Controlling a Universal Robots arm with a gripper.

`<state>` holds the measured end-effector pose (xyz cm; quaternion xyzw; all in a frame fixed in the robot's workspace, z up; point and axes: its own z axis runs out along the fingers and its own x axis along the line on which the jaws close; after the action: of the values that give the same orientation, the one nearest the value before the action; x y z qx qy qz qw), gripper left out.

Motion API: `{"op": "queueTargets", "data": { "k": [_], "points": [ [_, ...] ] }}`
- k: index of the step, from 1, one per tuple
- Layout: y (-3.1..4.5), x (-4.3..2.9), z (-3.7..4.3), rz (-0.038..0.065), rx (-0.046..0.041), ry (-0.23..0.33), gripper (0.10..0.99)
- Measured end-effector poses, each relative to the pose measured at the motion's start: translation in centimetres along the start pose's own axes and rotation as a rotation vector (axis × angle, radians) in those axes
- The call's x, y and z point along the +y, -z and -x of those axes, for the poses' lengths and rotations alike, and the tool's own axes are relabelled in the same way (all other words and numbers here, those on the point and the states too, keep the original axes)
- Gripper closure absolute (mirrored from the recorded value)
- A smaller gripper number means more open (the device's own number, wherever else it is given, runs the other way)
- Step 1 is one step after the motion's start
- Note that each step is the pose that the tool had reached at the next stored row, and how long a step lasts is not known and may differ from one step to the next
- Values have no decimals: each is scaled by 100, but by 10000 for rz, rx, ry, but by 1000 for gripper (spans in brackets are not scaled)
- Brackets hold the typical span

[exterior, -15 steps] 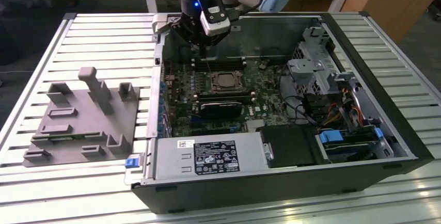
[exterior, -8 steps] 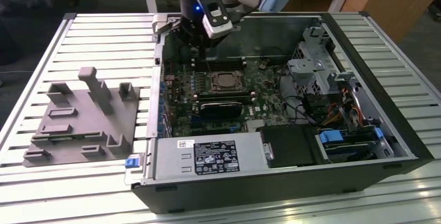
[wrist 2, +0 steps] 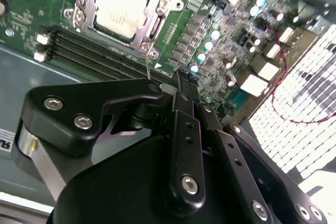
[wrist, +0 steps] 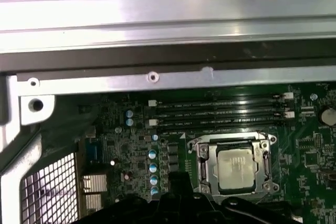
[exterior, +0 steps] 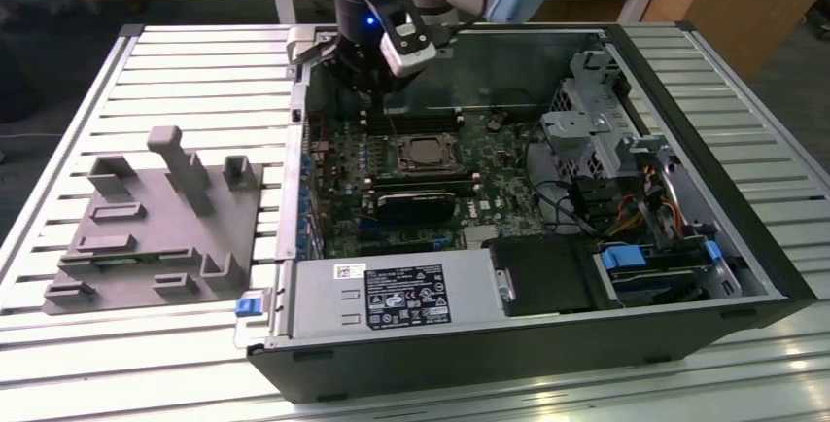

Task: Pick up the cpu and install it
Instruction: 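Install the first cpu locking lever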

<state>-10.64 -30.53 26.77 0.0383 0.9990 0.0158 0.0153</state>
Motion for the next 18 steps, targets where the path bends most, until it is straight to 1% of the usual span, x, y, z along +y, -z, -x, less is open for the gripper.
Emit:
{"op": "queueTargets", "data": {
  "k": [2,5,13,18],
  "points": [
    [-18,41,-5,0,-1,4,980],
    [-41,70,-8,1,-2,5,980],
    [-53,80,-9,-12,-4,12,980],
    [-64,110,-12,-8,6,270,980]
  ]
}}
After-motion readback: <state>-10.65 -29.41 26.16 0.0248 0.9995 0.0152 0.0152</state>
